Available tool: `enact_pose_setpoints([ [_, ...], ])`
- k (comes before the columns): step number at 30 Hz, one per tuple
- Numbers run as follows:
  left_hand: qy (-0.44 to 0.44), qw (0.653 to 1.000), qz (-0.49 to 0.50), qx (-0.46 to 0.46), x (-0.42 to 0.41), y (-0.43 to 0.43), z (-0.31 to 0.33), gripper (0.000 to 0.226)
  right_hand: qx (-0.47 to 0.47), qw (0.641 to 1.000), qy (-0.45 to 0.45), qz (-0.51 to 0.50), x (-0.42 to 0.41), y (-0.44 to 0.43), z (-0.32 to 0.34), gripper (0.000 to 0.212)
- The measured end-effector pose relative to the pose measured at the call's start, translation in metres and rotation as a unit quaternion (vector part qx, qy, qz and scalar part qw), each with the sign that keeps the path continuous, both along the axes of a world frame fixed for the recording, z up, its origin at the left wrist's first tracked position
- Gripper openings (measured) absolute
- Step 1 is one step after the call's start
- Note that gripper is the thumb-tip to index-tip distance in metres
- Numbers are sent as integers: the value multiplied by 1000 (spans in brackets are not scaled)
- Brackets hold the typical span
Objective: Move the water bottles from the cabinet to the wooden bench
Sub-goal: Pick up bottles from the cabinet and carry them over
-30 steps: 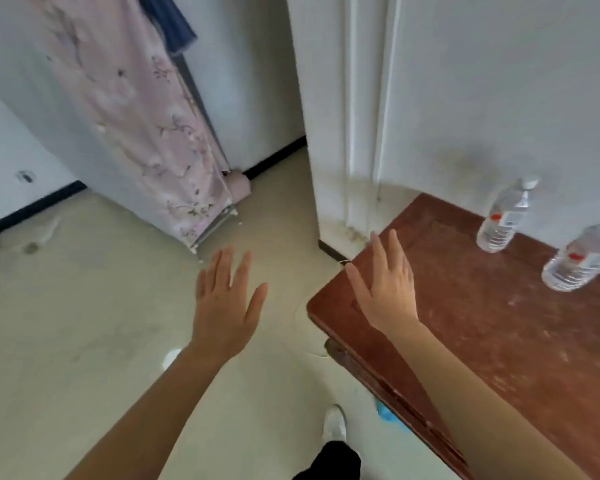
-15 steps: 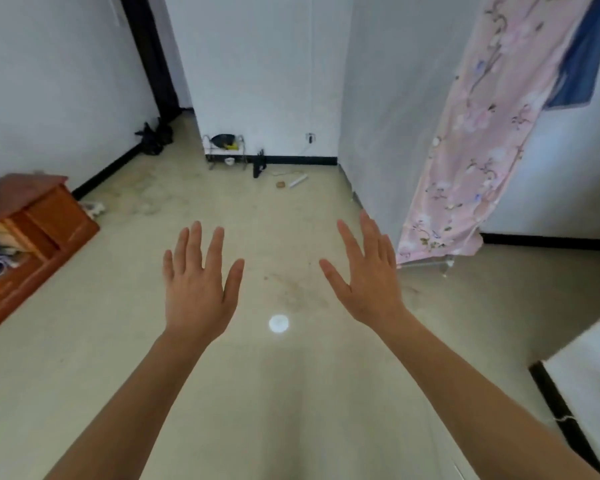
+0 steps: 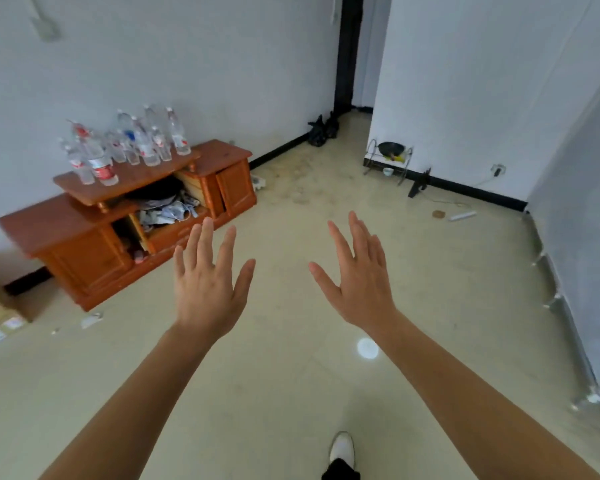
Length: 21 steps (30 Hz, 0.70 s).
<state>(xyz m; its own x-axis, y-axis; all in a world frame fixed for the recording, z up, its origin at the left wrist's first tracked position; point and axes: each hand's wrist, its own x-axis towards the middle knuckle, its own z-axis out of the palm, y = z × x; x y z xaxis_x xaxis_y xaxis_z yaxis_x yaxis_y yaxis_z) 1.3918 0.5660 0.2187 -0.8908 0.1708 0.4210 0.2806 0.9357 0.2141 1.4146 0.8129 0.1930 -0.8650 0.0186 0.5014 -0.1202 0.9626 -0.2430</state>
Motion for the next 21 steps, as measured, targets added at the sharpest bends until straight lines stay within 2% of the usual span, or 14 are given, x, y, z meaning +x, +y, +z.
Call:
enact_pose_setpoints([
  [5, 21, 998, 54, -11, -127, -35, -9, 66, -37, 997, 15, 60, -156, -34, -17, 73],
  [13, -20, 988, 145, -52, -327, -87, 14, 68, -47, 989, -12, 137, -404, -87, -4, 73],
  [16, -13, 983, 179, -31, -372, -118, 19, 68, -46, 984, -23, 169, -471, -117, 2, 74],
  [21, -23, 975, 222, -2, -451, -186, -8, 67, -43, 973, -38, 224, -574, -187, -13, 75],
])
